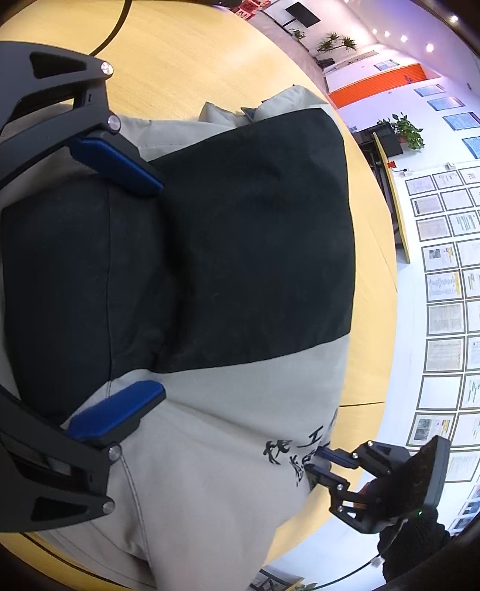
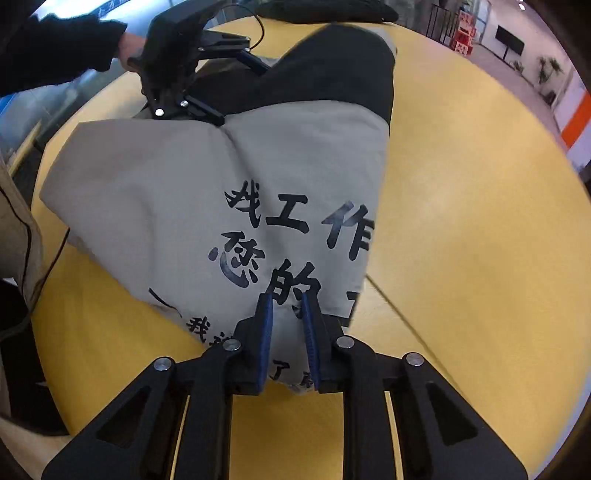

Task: Fold clothes

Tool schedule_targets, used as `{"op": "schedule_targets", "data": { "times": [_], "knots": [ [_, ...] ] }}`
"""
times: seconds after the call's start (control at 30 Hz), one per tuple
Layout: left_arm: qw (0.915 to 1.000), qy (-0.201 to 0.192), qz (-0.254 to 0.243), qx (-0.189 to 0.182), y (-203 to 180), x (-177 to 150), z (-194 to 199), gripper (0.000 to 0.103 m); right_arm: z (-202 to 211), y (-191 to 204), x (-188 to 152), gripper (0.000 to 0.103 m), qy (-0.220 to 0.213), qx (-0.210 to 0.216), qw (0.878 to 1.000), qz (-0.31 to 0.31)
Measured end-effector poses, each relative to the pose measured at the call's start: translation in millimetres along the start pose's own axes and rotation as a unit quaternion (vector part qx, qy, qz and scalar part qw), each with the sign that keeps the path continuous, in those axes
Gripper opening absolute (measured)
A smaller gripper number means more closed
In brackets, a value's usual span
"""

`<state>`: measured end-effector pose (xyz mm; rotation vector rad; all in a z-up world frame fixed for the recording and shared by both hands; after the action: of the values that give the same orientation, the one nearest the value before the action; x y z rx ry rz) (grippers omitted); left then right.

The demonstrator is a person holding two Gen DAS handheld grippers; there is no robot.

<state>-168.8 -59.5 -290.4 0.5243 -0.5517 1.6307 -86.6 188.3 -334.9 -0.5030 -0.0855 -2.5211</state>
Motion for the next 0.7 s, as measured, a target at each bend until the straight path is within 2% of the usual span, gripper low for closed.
{"op": "schedule_targets", "data": {
  "times": [0.13,0.2,0.3,0.37,0.43,0.47,0.53,0.57,0.6,0.7],
  "knots": [
    [0.9997,-0.003,0.002,0.023,1.6,4.3,11.4,0.102,3.8,10.9,-13.9,0.019,0.005,0.012,0.999,-0.044],
    [0.999,-0.015,0.013,0.041,2.1,9.2,30.5,0.101,8.1,26.9,-24.4,0.019,0.014,0.024,0.997,-0.07],
    [0.9945,-0.074,0.036,0.064,-6.6,22.6,87.0,0.1,15.2,60.0,-36.9,0.019,0.034,0.053,0.992,-0.105],
    [0.9922,-0.098,0.034,0.069,-26.9,31.5,120.8,0.1,20.0,74.6,-38.0,0.018,0.046,0.057,0.991,-0.116],
    [0.9919,-0.109,0.021,0.061,-57.5,40.1,141.9,0.1,25.1,78.1,-30.0,0.017,0.059,0.051,0.989,-0.125],
    [0.9924,-0.112,0.016,0.048,-76.3,44.1,144.3,0.1,31.5,76.4,-18.9,0.017,0.047,0.057,0.989,-0.129],
    [0.993,-0.116,0.011,0.017,-114.3,50.1,142.1,0.1,50.3,67.9,13.7,0.017,-0.009,0.078,0.988,-0.133],
    [0.9932,-0.116,0.009,0.003,-136.9,43.0,143.4,0.1,59.6,61.3,35.7,0.017,-0.046,0.082,0.987,-0.13],
    [0.9938,-0.111,0.008,-0.005,-155.5,32.7,139.6,0.1,61.6,55.7,54.2,0.018,-0.066,0.084,0.986,-0.125],
    [0.9964,-0.075,0.038,-0.015,-183.2,0.2,109.8,0.1,18.6,53.6,80.9,0.018,-0.026,0.083,0.993,-0.081]
  ]
}}
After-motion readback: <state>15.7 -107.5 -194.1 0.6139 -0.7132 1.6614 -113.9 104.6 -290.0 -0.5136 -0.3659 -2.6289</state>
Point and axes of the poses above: each gripper's, at about its wrist camera, not at the fingertips, and z roughly against the way its jaws point, y to its left, x to its top, the point moved 6 cm from there along -z, roughly the way its jaws point, and after that the axes turned 10 degrees about -x, right-handed, at the moved point
